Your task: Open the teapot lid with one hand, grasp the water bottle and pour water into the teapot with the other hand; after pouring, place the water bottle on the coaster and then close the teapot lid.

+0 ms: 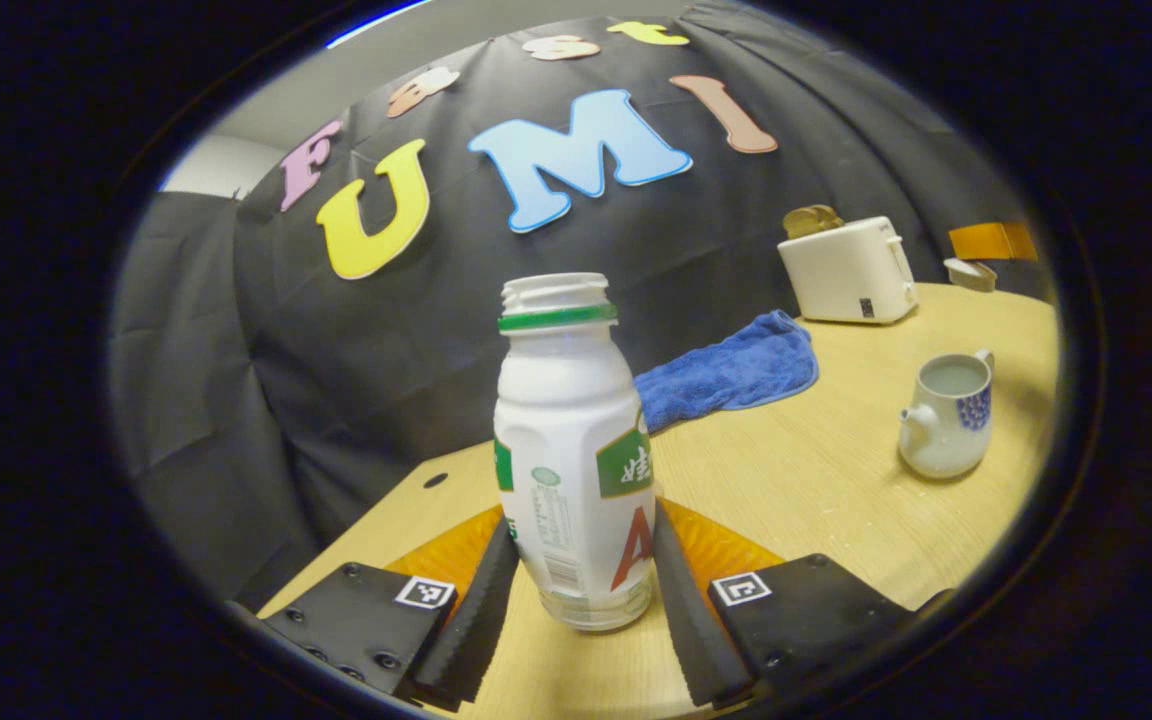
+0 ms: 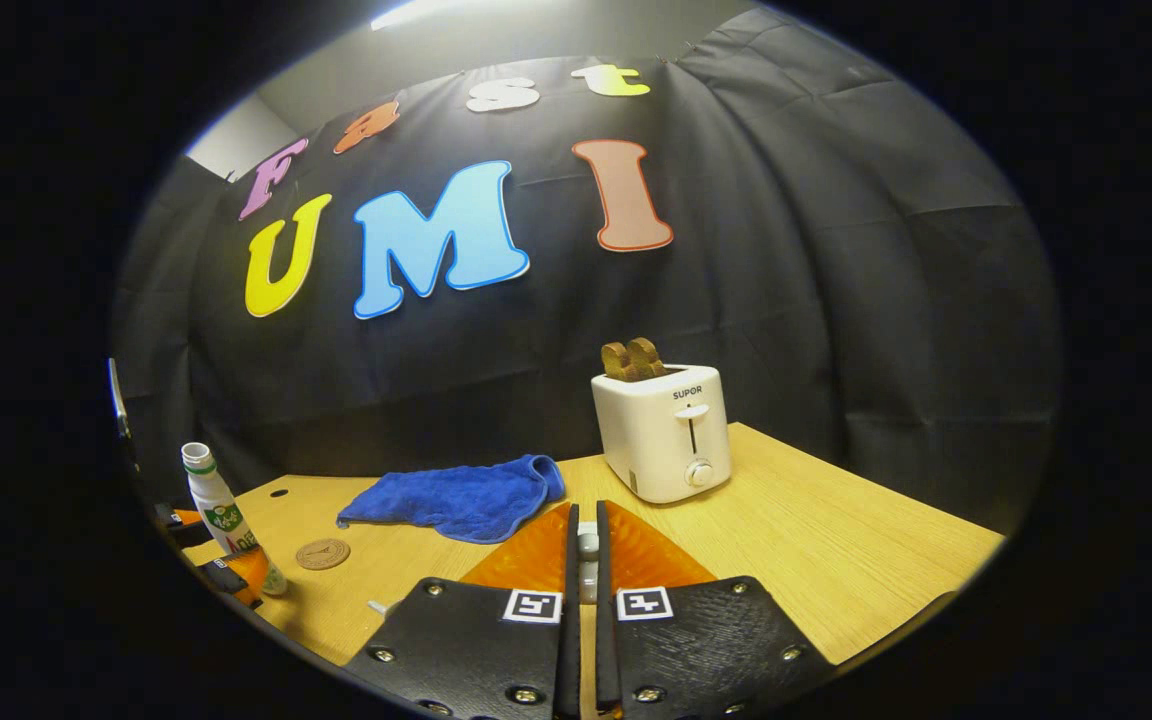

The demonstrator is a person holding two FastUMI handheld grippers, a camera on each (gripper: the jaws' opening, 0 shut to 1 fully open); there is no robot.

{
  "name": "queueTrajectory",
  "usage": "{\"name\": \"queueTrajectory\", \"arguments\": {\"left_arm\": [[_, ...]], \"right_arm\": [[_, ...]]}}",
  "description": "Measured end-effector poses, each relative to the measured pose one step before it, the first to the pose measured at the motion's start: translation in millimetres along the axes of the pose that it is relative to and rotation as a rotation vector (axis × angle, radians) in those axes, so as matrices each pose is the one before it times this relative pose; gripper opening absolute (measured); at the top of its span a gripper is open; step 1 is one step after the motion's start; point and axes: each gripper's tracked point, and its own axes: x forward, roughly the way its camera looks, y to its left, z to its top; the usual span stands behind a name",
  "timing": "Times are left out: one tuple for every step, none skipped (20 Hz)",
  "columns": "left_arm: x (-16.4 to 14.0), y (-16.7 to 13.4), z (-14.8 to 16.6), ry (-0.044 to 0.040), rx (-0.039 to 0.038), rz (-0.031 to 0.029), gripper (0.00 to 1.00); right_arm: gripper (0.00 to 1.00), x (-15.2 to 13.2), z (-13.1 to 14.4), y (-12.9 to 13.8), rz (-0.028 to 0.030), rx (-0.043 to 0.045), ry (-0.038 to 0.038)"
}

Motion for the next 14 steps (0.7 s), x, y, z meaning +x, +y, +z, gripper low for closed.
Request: {"name": "queueTrajectory", "arguments": {"left_arm": [[-1.86, -1.28, 6.67, -0.01662, 0.05565, 0.01373, 0.79], [-2.68, -0.87, 8.65, -0.01918, 0.06127, 0.01430, 0.74], [-1.94, -1.80, 7.80, -0.02121, 0.05740, 0.01046, 0.79], [-1.89, -2.68, 8.47, -0.01837, 0.04801, 0.00478, 0.79], [-1.89, -2.59, 6.65, -0.01788, 0.03762, -0.00166, 0.78], [-0.82, -4.91, 6.59, -0.01494, 0.03098, -0.00662, 0.83], [-1.37, -5.17, 5.72, -0.01083, 0.03151, -0.00542, 0.78], [-0.53, -1.78, 3.04, -0.00968, 0.03809, -0.00265, 0.78], [-0.11, -1.64, 4.49, -0.00701, 0.04618, 0.00076, 0.78], [0.93, -4.07, 4.83, -0.00648, 0.05003, 0.00099, 0.78], [2.22, -1.50, 4.25, -0.00655, 0.04355, 0.00135, 0.78], [1.80, -1.56, 1.13, -0.00353, 0.03484, -0.00108, 0.78], [1.43, -0.81, 2.28, -0.00326, 0.02782, -0.00552, 0.78], [1.33, -1.72, 1.87, -0.00596, 0.02657, -0.00384, 0.78]], "right_arm": [[0.06, 0.57, -1.32, -3.00, -0.00841, 0.00875, 0.00179], [0.06, 0.55, -0.28, -3.57, -0.00771, 0.00870, 0.00135], [0.06, 0.57, 0.00, -1.87, -0.00488, 0.00798, -0.00032], [0.06, 0.25, 1.12, -1.59, -0.00299, 0.00679, -0.00187], [0.06, -0.75, 0.16, -1.48, -0.00242, 0.00347, -0.00266], [0.06, -0.15, 1.10, -1.28, -0.00360, -0.00038, -0.00256], [0.06, 0.18, -0.11, -1.15, -0.00316, -0.00279, -0.00233], [0.06, 0.15, 0.64, -0.37, -0.00130, -0.00127, -0.00280], [0.06, 0.00, 0.22, -0.44, -0.00044, -0.00045, -0.00222], [0.06, -0.32, 0.86, -0.37, -0.00023, 0.00127, -0.00162], [0.06, -0.11, -0.40, -0.73, -0.00074, 0.00306, -0.00067], [0.06, 0.95, -0.56, -0.35, -0.00050, 0.00553, 0.00287], [0.06, 0.56, -1.54, -0.53, 0.00117, 0.00651, 0.00344], [0.06, 0.29, -1.40, 0.43, 0.00072, 0.00415, 0.00429]]}}
